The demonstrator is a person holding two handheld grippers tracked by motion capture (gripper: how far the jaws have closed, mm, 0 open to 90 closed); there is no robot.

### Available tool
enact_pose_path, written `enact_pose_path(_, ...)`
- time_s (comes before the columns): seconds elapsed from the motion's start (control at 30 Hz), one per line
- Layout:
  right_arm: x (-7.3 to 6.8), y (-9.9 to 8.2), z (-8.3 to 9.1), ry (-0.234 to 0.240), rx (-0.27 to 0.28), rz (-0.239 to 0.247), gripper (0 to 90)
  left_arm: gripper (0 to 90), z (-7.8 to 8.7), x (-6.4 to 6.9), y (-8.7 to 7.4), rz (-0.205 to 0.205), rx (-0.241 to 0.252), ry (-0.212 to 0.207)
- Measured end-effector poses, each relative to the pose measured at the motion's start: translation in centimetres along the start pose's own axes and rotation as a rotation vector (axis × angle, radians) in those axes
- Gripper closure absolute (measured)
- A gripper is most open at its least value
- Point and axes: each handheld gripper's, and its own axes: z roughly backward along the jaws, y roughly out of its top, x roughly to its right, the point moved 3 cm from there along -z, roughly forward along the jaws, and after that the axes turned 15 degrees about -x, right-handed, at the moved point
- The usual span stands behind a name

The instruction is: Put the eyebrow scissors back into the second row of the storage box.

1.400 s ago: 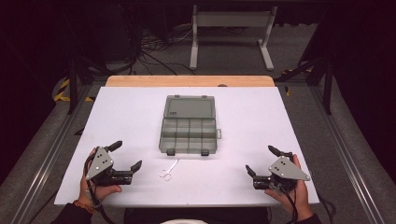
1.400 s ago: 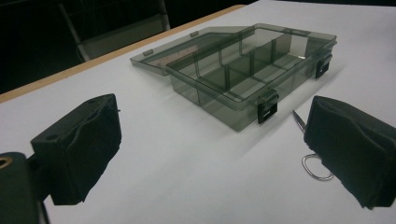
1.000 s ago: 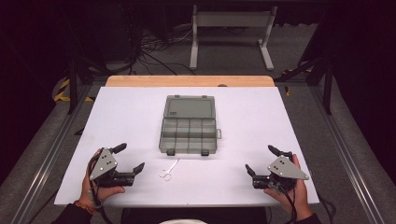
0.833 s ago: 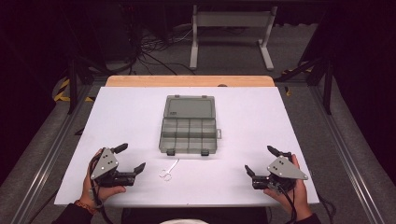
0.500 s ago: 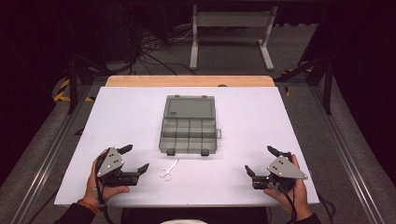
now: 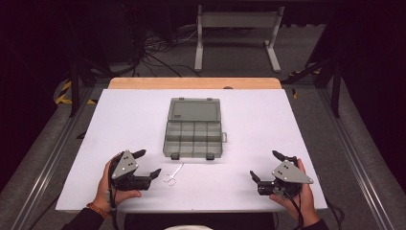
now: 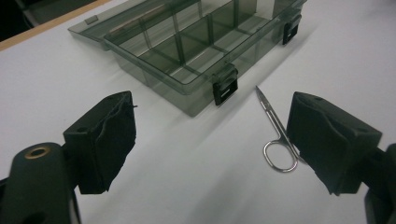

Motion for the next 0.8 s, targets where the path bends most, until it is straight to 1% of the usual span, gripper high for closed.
enact_pose_path(0.03, 0.0, 0.0, 0.0, 0.001, -0.001, 0.000, 4.4, 18.4, -0.4, 0.2, 0.4, 0.004, -0.030, 0.006)
enact_pose_path(0.07, -0.1, 0.0, 0.0, 0.000, -0.002, 0.002, 4.4, 18.7, -0.4, 0.2, 0.4, 0.004, -0.030, 0.006)
enact_pose_path(0.13, -0.1, 0.0, -0.1, 0.000, -0.005, 0.005, 4.4, 18.7, -0.9, 0.4, 0.7, 0.010, -0.051, -0.021)
enact_pose_path(0.17, -0.1, 0.0, -0.1, 0.002, -0.006, 0.004, 4.4, 20.3, -1.3, 0.7, 1.0, 0.018, -0.083, -0.026)
enact_pose_path(0.2, -0.2, 0.0, -0.1, 0.003, -0.008, 0.005, 4.4, 21.4, -1.4, 0.7, 1.2, 0.020, -0.086, -0.036)
enact_pose_path(0.23, -0.2, 0.0, -0.1, 0.004, -0.008, 0.006, 4.4, 21.6, -1.7, 1.0, 1.5, 0.021, -0.094, -0.061)
enact_pose_path(0.3, -0.1, -0.1, -0.2, 0.005, -0.012, 0.006, 4.4, 24.0, -2.2, 1.3, 1.9, 0.015, -0.121, -0.066)
enact_pose_path(0.33, -0.1, -0.1, -0.2, 0.006, -0.013, 0.006, 4.4, 24.2, -2.5, 1.5, 2.2, 0.019, -0.134, -0.071)
enact_pose_path(0.37, -0.2, -0.1, -0.3, 0.008, -0.017, 0.005, 4.4, 25.5, -3.0, 1.8, 2.5, 0.008, -0.160, -0.084)
enact_pose_path(0.4, -0.2, -0.1, -0.3, 0.008, -0.017, 0.005, 4.4, 27.2, -3.0, 1.8, 2.5, 0.008, -0.160, -0.084)
enact_pose_path(0.47, -0.2, -0.2, -0.4, 0.008, -0.022, 0.011, 4.4, 27.6, -3.7, 2.2, 2.8, 0.000, -0.194, -0.084)
enact_pose_path(0.6, -0.3, -0.2, -0.3, 0.010, -0.024, 0.014, 4.5, 34.9, -4.7, 2.7, 3.2, -0.002, -0.242, -0.106)
enact_pose_path(0.63, -0.2, -0.2, -0.3, 0.010, -0.025, 0.012, 4.6, 38.1, -4.8, 2.8, 3.2, 0.006, -0.248, -0.105)
enact_pose_path(0.7, -0.2, -0.2, -0.3, 0.009, -0.024, 0.014, 4.7, 40.4, -5.2, 2.9, 3.3, 0.008, -0.270, -0.115)
enact_pose_path(0.73, -0.2, -0.2, -0.4, 0.010, -0.025, 0.015, 4.7, 42.9, -5.3, 3.0, 3.3, 0.015, -0.277, -0.117)
enact_pose_path(0.77, -0.2, -0.2, -0.4, 0.011, -0.027, 0.016, 4.7, 43.7, -5.5, 3.0, 3.4, 0.024, -0.287, -0.123)
enact_pose_path(0.8, -0.3, -0.2, -0.4, 0.013, -0.029, 0.018, 4.7, 45.7, -5.7, 3.0, 3.4, 0.027, -0.297, -0.146)
